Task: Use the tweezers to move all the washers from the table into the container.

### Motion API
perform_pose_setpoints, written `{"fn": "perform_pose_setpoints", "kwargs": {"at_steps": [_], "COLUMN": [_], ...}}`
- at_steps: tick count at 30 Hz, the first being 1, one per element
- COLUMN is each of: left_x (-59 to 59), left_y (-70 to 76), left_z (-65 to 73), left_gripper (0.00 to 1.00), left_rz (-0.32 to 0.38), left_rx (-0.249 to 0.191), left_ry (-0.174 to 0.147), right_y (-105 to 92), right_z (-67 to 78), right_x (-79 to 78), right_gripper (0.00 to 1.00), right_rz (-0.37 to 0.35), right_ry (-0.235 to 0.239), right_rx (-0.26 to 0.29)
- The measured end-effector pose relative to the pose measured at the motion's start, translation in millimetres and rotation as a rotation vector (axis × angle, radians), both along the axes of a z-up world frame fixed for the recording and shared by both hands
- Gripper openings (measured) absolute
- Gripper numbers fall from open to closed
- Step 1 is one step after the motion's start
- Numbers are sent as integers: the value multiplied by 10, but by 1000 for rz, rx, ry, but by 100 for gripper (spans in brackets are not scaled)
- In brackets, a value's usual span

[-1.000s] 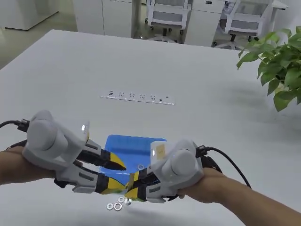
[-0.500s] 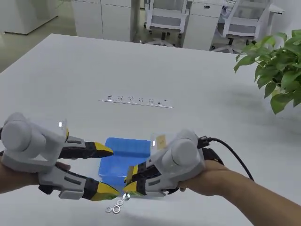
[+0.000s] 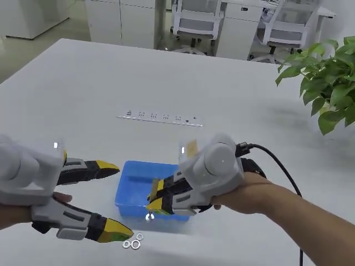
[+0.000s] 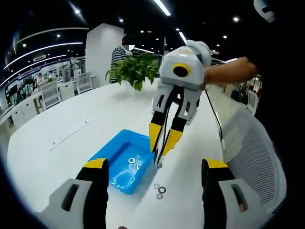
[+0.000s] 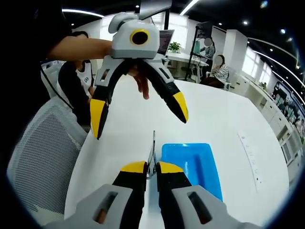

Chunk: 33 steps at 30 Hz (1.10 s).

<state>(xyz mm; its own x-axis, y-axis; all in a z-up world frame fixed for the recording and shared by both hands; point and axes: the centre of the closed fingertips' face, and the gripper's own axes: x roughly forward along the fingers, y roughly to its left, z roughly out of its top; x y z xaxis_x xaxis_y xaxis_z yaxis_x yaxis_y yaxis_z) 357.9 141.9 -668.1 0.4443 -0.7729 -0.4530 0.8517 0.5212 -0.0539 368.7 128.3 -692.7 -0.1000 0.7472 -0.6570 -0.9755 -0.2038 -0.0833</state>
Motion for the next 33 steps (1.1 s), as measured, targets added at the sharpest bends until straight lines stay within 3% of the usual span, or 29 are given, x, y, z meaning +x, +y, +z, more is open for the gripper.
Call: {"fn": "perform_pose_setpoints", "kwargs": {"at_steps": [11, 21, 33], "left_x": [15, 62, 117], "left_y": [42, 49, 73], "left_z": [-3, -1, -11], "left_gripper": [99, 99, 99], "left_rz": [30, 34, 21], "left_rx": [6, -8, 1], "left_ry": [-2, -5, -26], "right_y": [34, 95, 179], "right_z": [91, 115, 14], "right_x": [184, 354, 496], "right_gripper": [9, 9, 9], "right_rz": [-28, -38, -50], "right_ry": [4, 2, -5], "right_rx": [18, 40, 46]}}
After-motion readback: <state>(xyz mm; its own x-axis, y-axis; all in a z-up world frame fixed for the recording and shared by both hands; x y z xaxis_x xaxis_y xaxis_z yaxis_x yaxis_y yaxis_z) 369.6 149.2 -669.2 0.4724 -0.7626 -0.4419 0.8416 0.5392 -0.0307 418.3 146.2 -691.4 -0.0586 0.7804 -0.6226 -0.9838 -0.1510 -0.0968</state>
